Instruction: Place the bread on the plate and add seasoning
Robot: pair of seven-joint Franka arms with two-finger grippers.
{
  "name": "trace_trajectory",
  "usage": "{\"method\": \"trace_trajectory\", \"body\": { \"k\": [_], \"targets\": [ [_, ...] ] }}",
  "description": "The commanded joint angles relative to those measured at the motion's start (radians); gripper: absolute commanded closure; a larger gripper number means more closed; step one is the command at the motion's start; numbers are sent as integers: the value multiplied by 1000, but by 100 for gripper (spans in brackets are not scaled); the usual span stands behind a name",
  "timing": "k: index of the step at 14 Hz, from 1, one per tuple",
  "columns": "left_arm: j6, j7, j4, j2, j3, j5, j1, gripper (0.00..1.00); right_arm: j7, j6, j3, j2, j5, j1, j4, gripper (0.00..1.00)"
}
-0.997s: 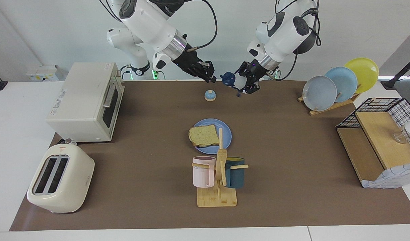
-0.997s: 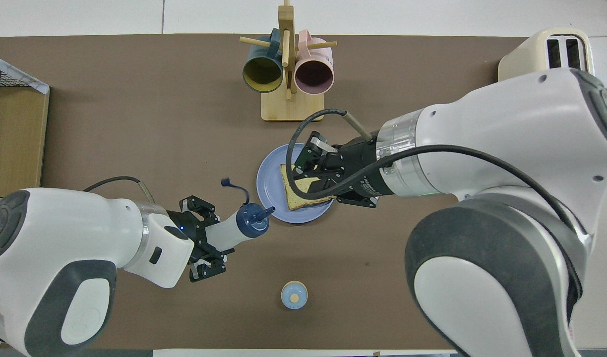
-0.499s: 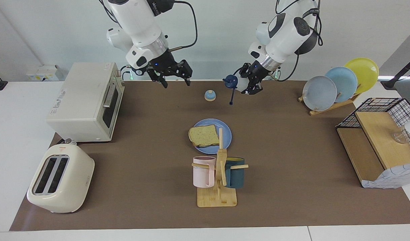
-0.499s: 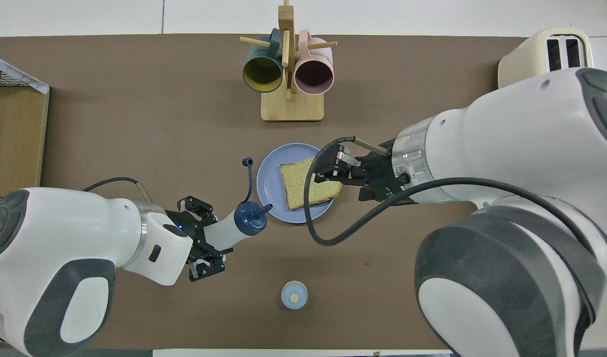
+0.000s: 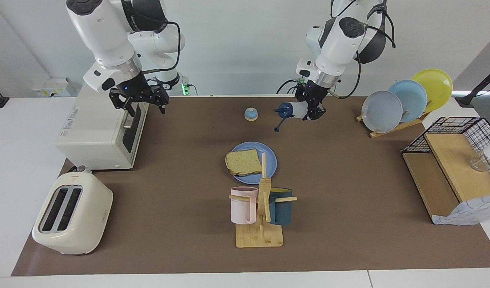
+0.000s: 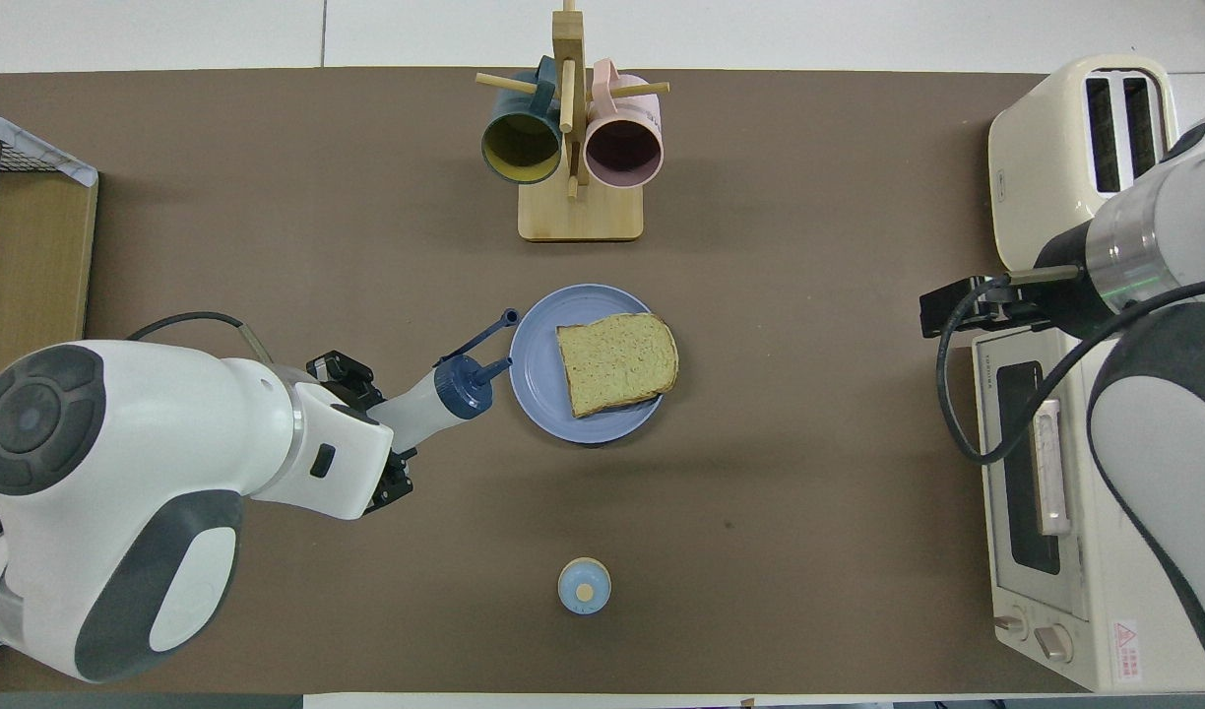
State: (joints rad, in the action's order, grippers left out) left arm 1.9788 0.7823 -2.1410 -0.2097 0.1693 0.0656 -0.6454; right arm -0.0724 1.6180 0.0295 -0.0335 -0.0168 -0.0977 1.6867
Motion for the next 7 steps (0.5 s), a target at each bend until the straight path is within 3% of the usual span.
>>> {"method": "trace_trajectory", "body": {
  "k": [1, 4, 7],
  "targets": [
    [-78, -47, 114, 99, -1, -84, -2, 100, 45, -13, 13, 13, 44, 24, -5, 0],
    [-135, -141, 209, 211, -4, -197, -39, 100, 86, -9, 9, 17, 38, 65, -1, 0],
    [-213, -213, 251, 256, -4, -327, -121, 100, 112, -1, -16, 13, 44, 62, 11, 0]
  ]
}}
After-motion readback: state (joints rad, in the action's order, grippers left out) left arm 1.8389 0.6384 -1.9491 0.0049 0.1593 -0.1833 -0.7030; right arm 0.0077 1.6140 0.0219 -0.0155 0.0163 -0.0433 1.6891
